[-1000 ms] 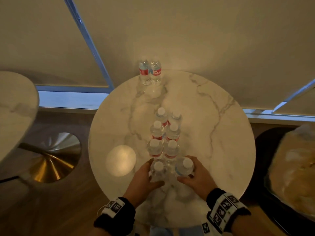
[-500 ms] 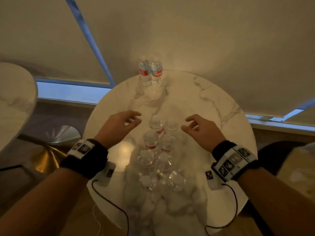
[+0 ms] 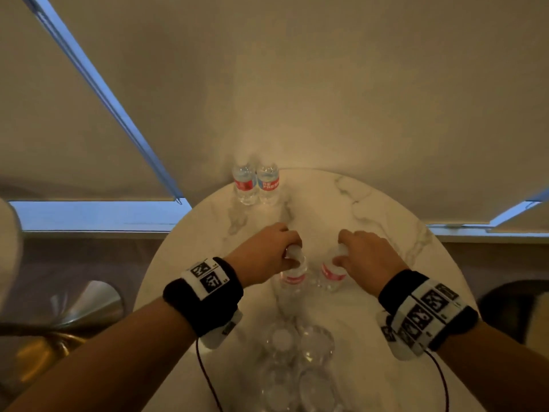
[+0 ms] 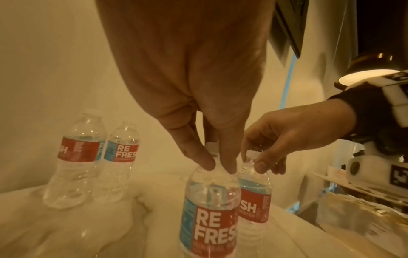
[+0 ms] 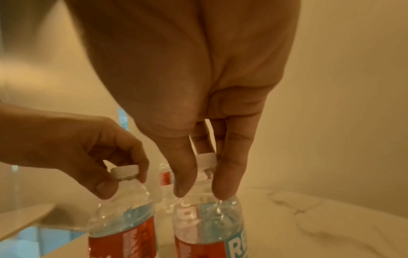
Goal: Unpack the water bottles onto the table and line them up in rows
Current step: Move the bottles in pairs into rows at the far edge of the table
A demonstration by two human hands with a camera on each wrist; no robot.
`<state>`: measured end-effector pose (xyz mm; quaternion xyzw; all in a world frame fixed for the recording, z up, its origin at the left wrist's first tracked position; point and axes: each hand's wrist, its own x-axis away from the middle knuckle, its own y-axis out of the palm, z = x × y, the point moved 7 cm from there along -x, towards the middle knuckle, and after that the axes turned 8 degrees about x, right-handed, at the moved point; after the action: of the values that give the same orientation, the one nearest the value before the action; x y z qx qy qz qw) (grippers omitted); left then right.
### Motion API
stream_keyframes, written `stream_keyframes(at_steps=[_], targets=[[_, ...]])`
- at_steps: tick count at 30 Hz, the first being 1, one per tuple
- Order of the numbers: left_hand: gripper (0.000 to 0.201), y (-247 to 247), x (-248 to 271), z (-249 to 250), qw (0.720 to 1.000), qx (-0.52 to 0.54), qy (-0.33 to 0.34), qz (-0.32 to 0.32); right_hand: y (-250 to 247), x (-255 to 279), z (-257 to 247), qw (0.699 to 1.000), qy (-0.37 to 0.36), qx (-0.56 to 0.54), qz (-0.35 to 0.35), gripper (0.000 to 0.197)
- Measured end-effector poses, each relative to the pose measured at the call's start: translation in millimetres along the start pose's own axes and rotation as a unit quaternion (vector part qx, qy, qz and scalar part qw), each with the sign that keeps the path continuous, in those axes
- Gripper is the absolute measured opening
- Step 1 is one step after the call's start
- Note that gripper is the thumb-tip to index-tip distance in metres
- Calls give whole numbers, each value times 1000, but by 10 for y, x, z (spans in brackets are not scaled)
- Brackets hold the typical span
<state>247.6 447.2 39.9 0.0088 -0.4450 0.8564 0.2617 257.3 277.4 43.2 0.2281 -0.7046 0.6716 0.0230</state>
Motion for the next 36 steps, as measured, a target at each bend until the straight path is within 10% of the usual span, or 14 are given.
stream_keyframes(at_steps=[16,29,36], targets=[[30,-903,-1677,-655,989,-49,-53,128,-702,-2029,94,995,-63,37,62,35],[40,-921,-1679,-701,983,-46,-76,159,-639,-2037,147,997,-48,-3,52,57],[55,-977,-1005,-472,978,-15,-69,197,-636,-1122,139,997,-60,-19,42,53]])
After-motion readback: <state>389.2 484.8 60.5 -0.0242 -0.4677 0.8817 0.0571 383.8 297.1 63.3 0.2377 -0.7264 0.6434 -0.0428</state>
